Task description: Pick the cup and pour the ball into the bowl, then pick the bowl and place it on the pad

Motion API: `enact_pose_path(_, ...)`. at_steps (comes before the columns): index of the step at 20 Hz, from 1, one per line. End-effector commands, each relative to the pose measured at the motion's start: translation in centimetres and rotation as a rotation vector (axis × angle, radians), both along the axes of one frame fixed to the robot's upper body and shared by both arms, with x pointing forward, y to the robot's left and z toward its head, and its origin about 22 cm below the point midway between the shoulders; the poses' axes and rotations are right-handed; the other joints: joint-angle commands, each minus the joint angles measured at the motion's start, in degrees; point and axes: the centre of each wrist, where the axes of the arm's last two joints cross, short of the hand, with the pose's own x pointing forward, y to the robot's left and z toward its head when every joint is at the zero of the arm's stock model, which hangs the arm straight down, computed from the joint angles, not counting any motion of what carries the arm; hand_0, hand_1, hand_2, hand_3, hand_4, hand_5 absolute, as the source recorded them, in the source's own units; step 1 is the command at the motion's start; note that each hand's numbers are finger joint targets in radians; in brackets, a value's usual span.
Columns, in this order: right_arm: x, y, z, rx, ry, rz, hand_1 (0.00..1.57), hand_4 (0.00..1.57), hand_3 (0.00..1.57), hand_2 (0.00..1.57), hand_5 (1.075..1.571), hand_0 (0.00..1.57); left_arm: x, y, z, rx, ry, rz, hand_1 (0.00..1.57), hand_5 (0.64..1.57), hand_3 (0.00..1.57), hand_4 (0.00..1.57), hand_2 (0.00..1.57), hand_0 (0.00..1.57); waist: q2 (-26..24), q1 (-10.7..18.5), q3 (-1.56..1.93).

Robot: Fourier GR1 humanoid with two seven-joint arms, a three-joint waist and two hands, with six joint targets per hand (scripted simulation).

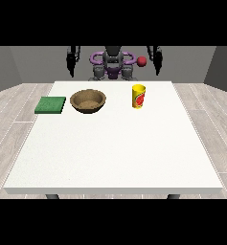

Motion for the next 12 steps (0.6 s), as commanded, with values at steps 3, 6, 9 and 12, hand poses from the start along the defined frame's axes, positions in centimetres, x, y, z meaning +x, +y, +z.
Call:
enact_pose_path(3, 0.0, -0.8, 2.0, -0.025, -0.01, -0.009, 0.0, 0.0, 0.0, 0.0, 1.568, 0.0, 0.0, 0.5, 2.2, 0.026, -0.02, -0.008, 0.0, 1.524, 0.0, 0.0, 0.0, 0.0, -11.38, -0.27, 0.33)
enact_pose_path(6, -0.2, -1.5, 2.6, -0.047, 0.015, -0.026, 0.0, 0.0, 0.0, 0.0, 1.568, 0.0, 0.0, 0.8, 3.2, 0.037, -0.013, -0.01, 0.0, 1.524, 0.0, 0.0, 0.0, 0.0, -15.67, -0.78, 0.33)
enact_pose_path(9, -2.2, -3.0, 0.1, 0.103, 0.057, -0.162, 0.0, 0.0, 0.0, 0.0, 1.568, 0.0, -4.3, -5.2, 1.1, -0.314, 0.052, -0.096, 0.0, 1.53, 0.0, 0.0, 0.0, 0.0, -20.56, 2.62, 0.4)
enact_pose_path(12, -1.3, -5.1, 2.1, 0.096, -0.02, -0.158, 0.0, 0.0, 0.0, 0.0, 1.566, 0.0, -4.5, -5.5, 3.6, -0.301, -0.045, -0.095, 0.0, 1.521, 0.0, 0.0, 0.0, 0.0, -14.06, 3.48, 0.39)
